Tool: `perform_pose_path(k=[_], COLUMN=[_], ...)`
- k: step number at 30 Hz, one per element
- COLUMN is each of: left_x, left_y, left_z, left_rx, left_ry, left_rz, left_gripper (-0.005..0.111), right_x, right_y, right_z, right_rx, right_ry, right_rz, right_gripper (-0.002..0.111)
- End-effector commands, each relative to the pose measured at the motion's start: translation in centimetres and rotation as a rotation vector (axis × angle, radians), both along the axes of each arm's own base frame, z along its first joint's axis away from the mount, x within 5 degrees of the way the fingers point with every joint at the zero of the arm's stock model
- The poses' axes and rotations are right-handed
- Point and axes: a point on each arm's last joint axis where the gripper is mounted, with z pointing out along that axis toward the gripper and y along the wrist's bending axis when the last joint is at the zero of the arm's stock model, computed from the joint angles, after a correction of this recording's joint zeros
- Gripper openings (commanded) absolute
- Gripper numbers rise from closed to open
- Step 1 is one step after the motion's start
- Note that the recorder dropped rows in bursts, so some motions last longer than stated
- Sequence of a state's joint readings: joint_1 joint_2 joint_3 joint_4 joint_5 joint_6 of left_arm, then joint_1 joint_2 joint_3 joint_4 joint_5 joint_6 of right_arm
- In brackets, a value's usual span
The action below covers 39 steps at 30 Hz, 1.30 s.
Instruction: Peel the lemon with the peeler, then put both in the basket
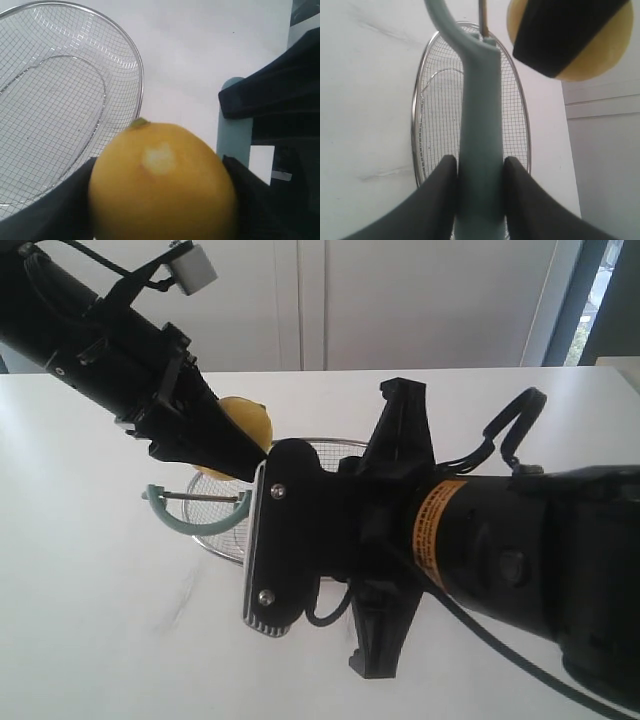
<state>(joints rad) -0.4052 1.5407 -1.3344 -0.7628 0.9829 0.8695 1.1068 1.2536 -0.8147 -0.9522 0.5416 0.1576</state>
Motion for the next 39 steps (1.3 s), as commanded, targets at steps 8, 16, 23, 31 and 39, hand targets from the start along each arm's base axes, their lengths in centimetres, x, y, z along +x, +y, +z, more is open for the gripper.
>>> perform_pose_path(k=[8,16,23,31,39], left_x=[-0.4,-0.4,-0.4,-0.4,-0.4], left_y=[0.0,0.0,0.0,0.0,0.0], left_z=[0.5,0.5,0.5,0.5,0.5], left_rx=[-0.030,-0.029,-0.029,-0.031,-0.032], left_ry=[0.035,0.038,0.041,0.040,0.038], left_rz=[-0.012,-0.016,-0.018,-0.015,-0.014], left_gripper=[0.000,0.000,0.000,0.000,0.000], right_x=[0.5,3.0,4.2,3.6,2.5], right_y=[0.1,-0.5,-1.3,-1.0,-1.1], right_z=[-0.9,-2.8,-2.8,-2.3,-0.8], right_rx=[-0.057,-0.142,-0.159,-0.133,-0.078], right_ry=[-0.003,0.015,-0.012,-0.020,-0.046], right_rz=[-0.022,-0.107,-0.145,-0.119,-0.094], right_gripper=[0.000,0.000,0.000,0.000,0.000])
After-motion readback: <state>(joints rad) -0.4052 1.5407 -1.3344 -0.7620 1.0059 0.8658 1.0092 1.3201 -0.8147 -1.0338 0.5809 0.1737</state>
